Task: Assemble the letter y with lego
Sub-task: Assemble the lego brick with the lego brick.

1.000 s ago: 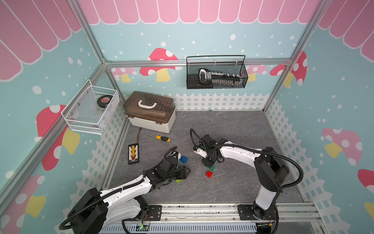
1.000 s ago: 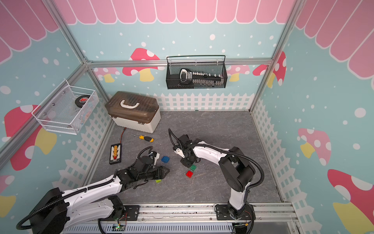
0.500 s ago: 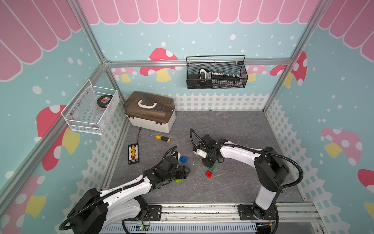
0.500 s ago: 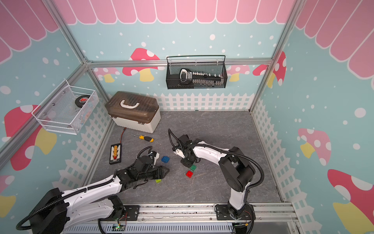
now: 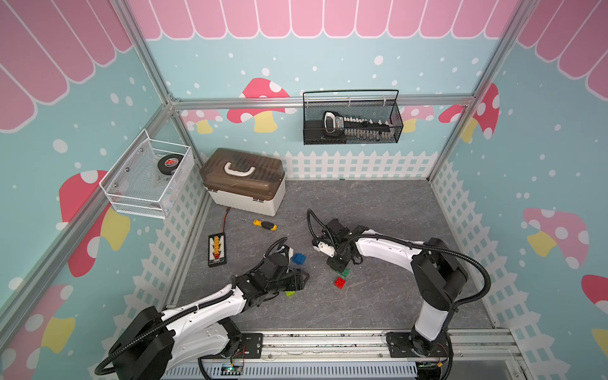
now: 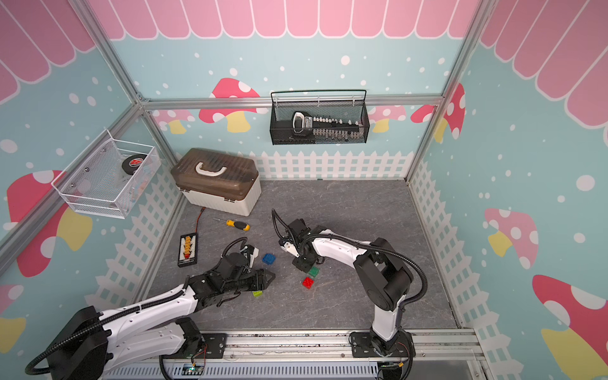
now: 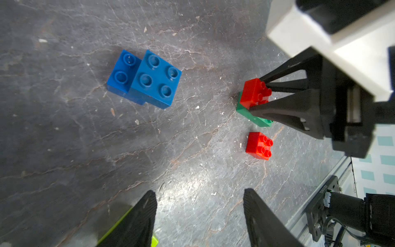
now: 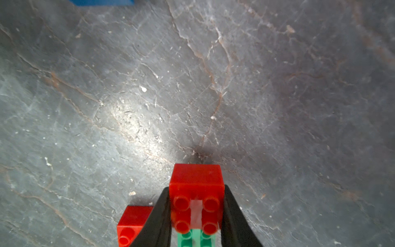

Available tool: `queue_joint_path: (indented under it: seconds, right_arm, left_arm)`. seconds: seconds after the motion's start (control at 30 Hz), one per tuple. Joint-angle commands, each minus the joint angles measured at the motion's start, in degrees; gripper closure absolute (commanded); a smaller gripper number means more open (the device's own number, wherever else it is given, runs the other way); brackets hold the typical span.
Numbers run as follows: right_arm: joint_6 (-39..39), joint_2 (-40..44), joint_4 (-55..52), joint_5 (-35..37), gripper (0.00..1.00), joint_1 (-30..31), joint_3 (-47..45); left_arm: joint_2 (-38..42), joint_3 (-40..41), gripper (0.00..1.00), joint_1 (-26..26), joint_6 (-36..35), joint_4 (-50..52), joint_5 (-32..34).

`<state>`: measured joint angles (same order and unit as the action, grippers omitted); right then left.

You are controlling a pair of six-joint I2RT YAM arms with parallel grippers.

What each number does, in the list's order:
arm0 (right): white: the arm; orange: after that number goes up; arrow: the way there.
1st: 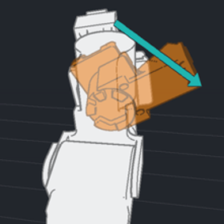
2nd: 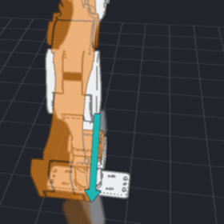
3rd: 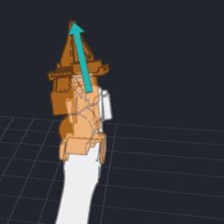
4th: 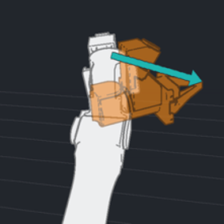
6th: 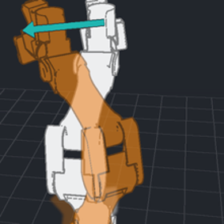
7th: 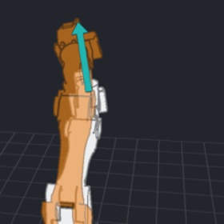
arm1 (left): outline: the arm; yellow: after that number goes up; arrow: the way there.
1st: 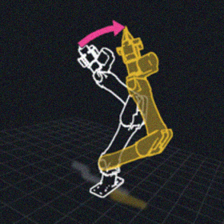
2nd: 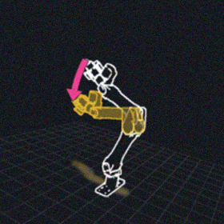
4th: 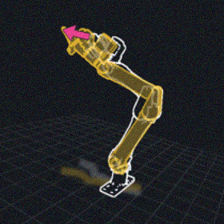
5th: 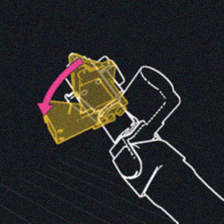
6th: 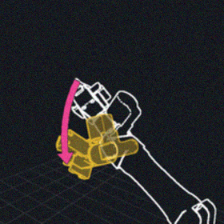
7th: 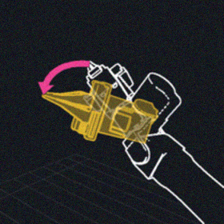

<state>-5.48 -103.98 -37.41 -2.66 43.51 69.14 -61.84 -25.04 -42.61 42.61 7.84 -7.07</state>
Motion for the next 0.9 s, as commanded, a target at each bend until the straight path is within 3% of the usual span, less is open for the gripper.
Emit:
queue_joint_path:
  seconds: [0.0, 0.43, 0.6, 0.87]
  right_arm:
    - [1.37, -4.32, -3.69, -2.11, 0.75, 0.49, -3.44]
    - [2.56, -4.26, -3.86, -0.69, 0.76, -0.48, -3.25]
    - [3.74, -2.72, -1.48, 3.98, 0.76, -2.09, 0.23]
    - [2.53, -6.97, -1.54, 4.76, 0.75, -2.68, 7.61]
  left_arm:
    - [1.11, 0.63, 0.34, 0.47, -0.34, 0.16, 1.28]
    - [1.45, 0.87, 0.34, 0.65, -0.11, 0.08, 1.38]
    - [1.91, 0.69, 0.34, 0.6, -0.16, 0.75, 1.45]
    - [2.53, 0.48, 0.34, 0.64, 0.05, 1.56, 1.53]
